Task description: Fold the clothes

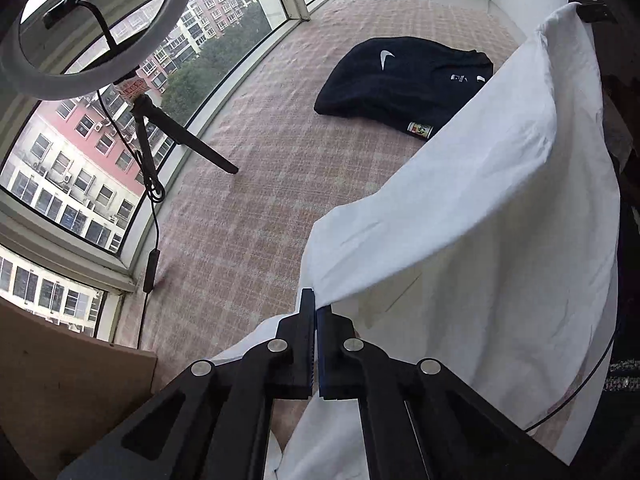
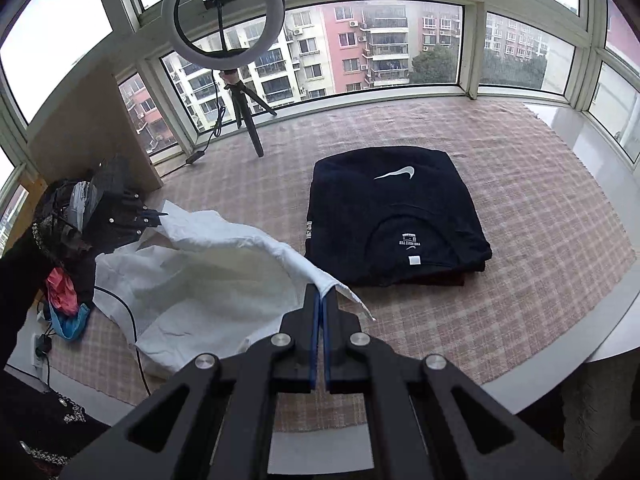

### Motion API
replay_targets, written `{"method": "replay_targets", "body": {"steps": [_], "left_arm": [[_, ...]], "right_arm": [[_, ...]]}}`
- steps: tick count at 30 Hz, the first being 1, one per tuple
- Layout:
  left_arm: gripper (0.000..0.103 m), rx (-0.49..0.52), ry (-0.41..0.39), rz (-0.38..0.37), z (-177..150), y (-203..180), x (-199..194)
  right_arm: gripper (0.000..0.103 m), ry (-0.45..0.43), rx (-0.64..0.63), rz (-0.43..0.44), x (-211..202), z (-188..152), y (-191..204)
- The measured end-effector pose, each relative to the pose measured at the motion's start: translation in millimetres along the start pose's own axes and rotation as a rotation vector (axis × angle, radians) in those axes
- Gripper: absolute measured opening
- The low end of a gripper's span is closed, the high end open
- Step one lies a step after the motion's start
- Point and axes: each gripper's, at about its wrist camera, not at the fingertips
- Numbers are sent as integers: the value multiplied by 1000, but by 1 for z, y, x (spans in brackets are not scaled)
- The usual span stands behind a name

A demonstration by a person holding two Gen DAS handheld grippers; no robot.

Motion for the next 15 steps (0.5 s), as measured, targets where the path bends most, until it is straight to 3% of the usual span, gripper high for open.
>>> {"method": "replay_targets", "body": {"steps": [5, 9, 12, 15], "left_arm": [[0, -186, -128, 157, -78, 13, -104], [0, -259, -182, 194, -154, -27, -149], [0, -296, -156, 63, -189, -70, -126], [4, -315, -79, -142, -194, -127, -64]], "right_arm": [[2, -55, -119, -15, -14, 44, 41], [2, -55, -177, -9, 2, 64, 75], [2, -54, -221, -5, 13, 79, 100], [2, -54, -264, -1, 25, 93, 125]]}}
Point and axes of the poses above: each gripper's, at about its wrist camera, not at the fingertips, and x roughly the way its jaws point, y to its left, z to its top, and after that the axes turned 12 degrees about y, right-handed
